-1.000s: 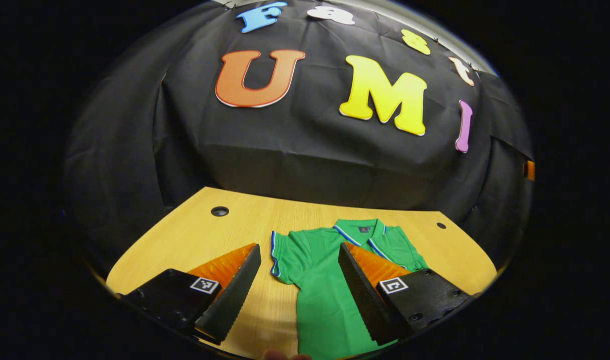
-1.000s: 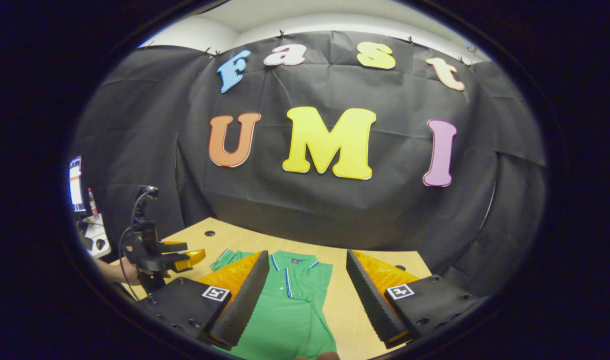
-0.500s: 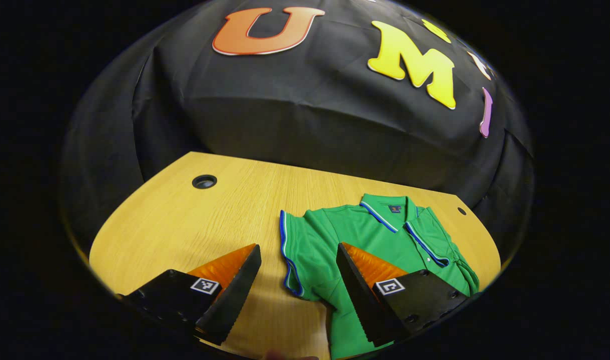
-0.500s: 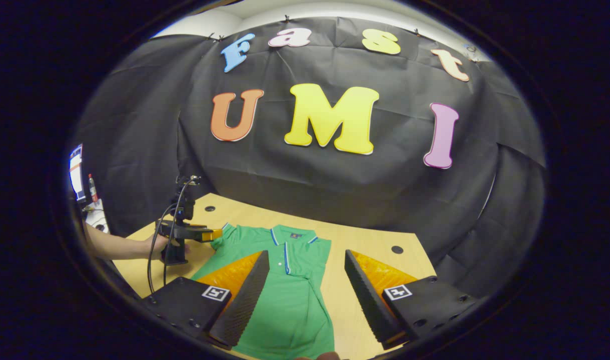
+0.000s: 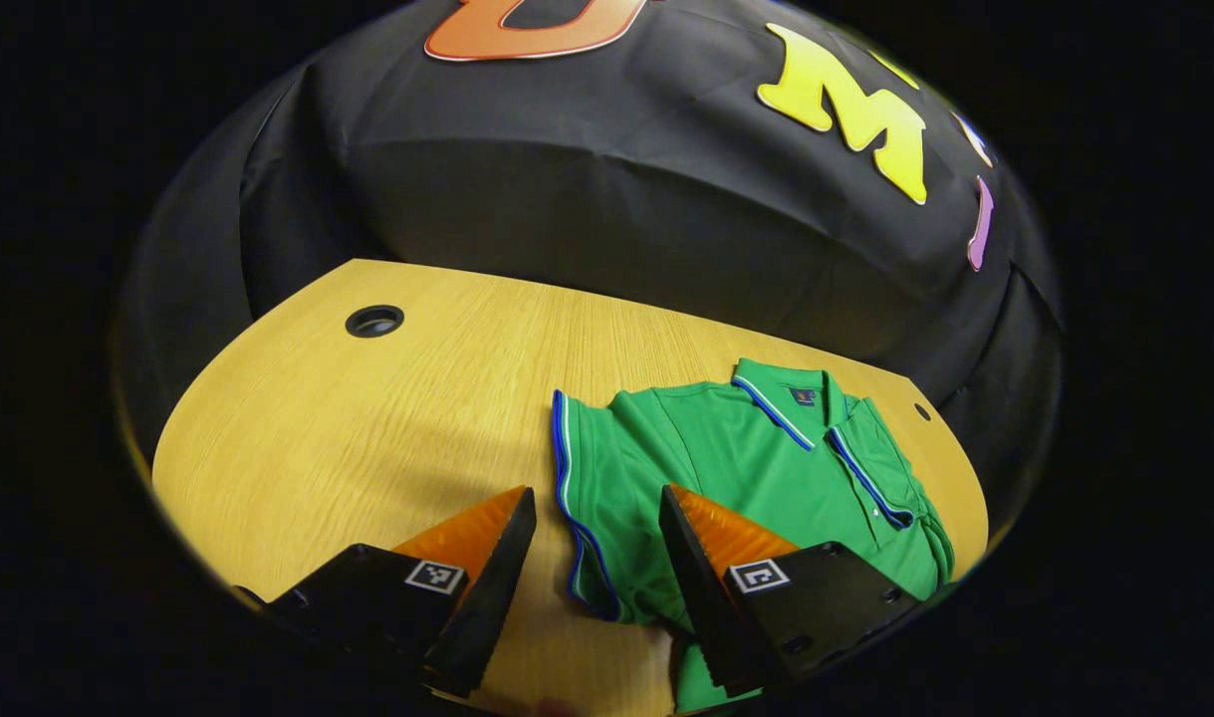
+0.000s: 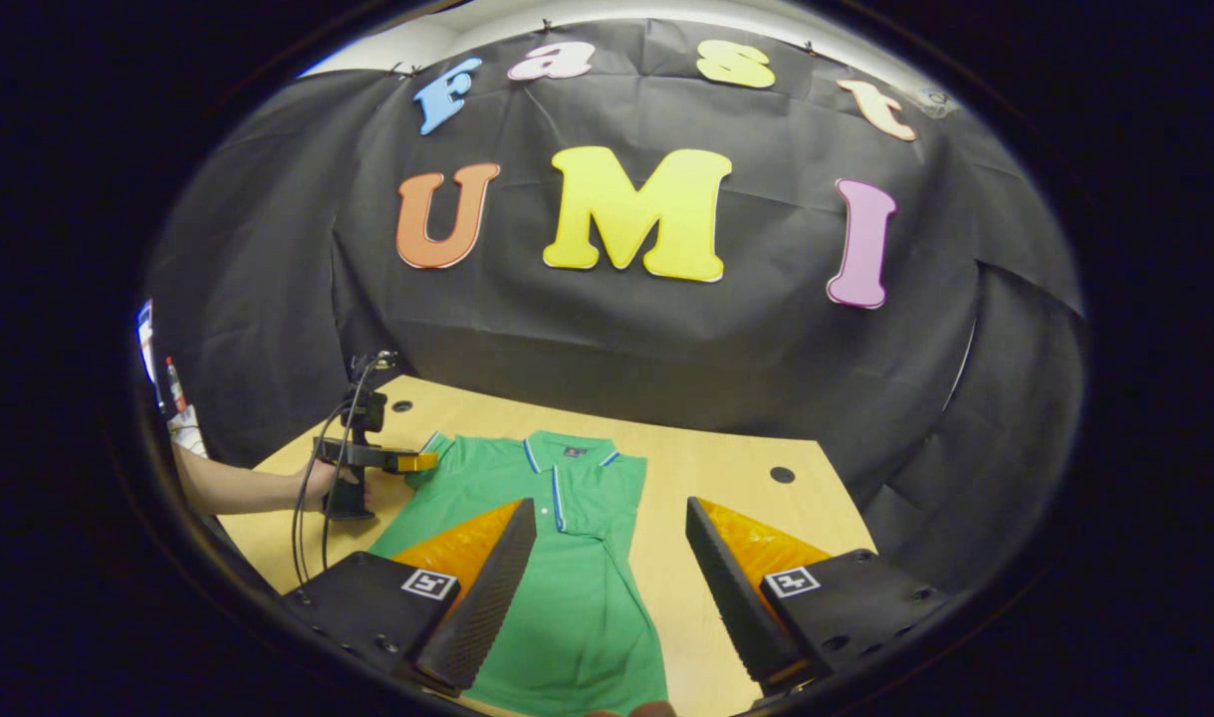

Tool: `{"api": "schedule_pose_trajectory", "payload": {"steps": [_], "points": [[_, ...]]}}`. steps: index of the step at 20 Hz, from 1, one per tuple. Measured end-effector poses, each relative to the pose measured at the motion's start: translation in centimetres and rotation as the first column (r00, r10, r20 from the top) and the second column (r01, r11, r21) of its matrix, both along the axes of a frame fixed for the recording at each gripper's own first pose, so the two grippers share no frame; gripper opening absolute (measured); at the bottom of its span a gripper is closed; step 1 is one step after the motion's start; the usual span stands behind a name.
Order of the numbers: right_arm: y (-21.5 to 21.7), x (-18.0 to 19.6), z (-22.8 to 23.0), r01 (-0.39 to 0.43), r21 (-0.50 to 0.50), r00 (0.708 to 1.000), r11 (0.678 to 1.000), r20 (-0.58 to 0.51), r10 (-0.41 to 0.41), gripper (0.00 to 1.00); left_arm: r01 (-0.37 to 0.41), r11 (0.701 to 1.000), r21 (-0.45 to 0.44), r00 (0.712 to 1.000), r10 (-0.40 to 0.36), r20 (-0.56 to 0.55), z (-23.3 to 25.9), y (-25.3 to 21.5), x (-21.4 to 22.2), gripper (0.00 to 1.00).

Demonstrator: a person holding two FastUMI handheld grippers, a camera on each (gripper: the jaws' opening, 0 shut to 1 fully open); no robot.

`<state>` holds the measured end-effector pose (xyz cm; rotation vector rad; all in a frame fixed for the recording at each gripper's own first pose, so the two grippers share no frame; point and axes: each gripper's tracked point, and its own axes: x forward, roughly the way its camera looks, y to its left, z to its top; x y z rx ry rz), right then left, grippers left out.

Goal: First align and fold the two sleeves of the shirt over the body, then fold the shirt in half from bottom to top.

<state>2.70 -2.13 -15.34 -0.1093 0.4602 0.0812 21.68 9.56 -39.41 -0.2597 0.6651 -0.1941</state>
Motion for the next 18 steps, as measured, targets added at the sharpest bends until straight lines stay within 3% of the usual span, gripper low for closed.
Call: {"api": "schedule_pose_trajectory", "payload": {"steps": [3, 4, 5, 9, 13, 18], "points": [[-0.3, -0.3, -0.2, 0.005, -0.002, 1.0, 1.0, 0.002, -0.005, 0.96, -0.022, 0.999, 0.027, 1.0, 0.022, -0.011, -0.3, 0.3, 0.2, 0.54], [-0.5, -0.6, -0.2, 0.008, -0.003, 1.0, 1.0, 0.001, -0.008, 0.95, -0.039, 0.998, 0.04, 0.999, 0.039, -0.02, -0.4, 0.5, 0.1, 0.52], [-0.8, -0.8, -0.2, 0.014, -0.007, 1.0, 1.0, 0.0, -0.014, 0.95, -0.058, 0.997, 0.053, 0.998, 0.059, -0.021, -0.5, 0.7, 0.2, 0.38], [-2.5, -1.4, -0.5, 0.053, -0.006, 0.999, 0.999, -0.004, -0.053, 0.96, -0.058, 0.994, 0.092, 0.997, 0.062, -0.036, -0.4, 0.4, 0.3, 0.13], [-3.8, -1.5, 0.1, 0.071, 0.007, 0.997, 0.997, 0.018, -0.071, 0.95, -0.082, 0.996, 0.036, 0.996, 0.084, -0.043, 1.2, 0.0, 0.5, 0.03], [-4.9, -1.7, 0.9, 0.079, 0.036, 0.996, 0.996, 0.041, -0.081, 0.95, -0.103, 0.995, -0.016, 0.994, 0.103, 0.021, 6.3, -1.3, 1.2, 0.03]]}}
